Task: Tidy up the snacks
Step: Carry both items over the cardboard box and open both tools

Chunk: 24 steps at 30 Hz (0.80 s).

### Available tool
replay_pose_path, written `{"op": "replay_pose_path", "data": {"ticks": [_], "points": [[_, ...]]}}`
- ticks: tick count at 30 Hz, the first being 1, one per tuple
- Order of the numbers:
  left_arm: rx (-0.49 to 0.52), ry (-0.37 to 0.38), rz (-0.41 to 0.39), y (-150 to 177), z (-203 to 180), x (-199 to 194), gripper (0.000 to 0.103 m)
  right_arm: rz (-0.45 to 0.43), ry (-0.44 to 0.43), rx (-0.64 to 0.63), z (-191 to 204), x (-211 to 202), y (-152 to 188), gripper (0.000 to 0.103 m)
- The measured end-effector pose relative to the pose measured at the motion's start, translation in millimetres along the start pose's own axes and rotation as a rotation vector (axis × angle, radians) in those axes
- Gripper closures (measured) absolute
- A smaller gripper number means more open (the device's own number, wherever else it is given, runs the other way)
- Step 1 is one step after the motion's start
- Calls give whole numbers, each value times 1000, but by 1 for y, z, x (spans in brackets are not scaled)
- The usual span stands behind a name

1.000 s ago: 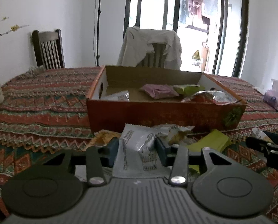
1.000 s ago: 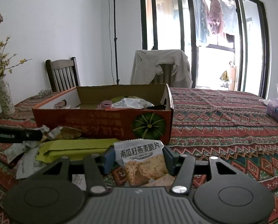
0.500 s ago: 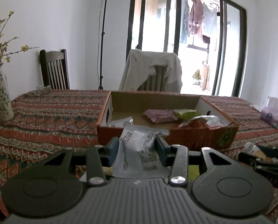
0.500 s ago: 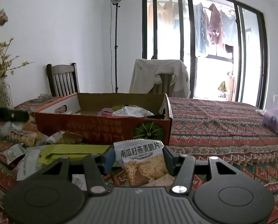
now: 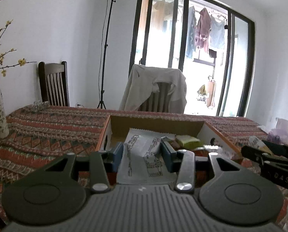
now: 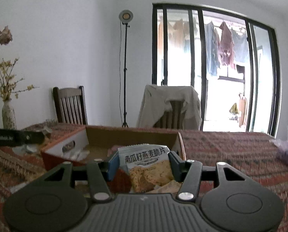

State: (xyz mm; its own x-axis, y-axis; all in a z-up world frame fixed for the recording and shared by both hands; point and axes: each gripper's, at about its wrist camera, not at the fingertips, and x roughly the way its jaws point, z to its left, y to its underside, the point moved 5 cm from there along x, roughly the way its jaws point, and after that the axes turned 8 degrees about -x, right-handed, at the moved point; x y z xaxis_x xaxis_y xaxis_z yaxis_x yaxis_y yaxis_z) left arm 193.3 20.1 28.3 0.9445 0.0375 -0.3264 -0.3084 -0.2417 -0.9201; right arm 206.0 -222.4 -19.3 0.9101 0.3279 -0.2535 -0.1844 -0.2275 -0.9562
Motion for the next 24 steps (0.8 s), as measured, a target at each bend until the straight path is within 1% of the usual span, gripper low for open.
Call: {"op": "replay_pose_path", "data": {"ticks": [5, 10, 13, 15, 19, 21, 24], "points": [[-7, 1, -18, -14, -5, 17, 59, -26, 8, -7, -2, 21, -23, 49], [-32, -8, -20, -26, -7, 42, 59, -35, 19, 9, -6, 51, -42, 49], [-77, -17, -8, -34, -5, 60, 59, -33, 25, 15, -8, 72, -48, 49], [-96, -19, -5, -40, -5, 74, 59, -31, 36, 12, -8, 87, -51, 49], [-114, -55, -14, -48, -3, 101, 59, -21, 38, 42, -9, 116, -50, 49], [-116, -76, -18, -47, 0, 111, 59, -17, 31, 49, -9, 124, -43, 49], [-110, -88, 8, -39, 7, 123, 59, -11, 17, 25, -6, 130, -34, 49]]}}
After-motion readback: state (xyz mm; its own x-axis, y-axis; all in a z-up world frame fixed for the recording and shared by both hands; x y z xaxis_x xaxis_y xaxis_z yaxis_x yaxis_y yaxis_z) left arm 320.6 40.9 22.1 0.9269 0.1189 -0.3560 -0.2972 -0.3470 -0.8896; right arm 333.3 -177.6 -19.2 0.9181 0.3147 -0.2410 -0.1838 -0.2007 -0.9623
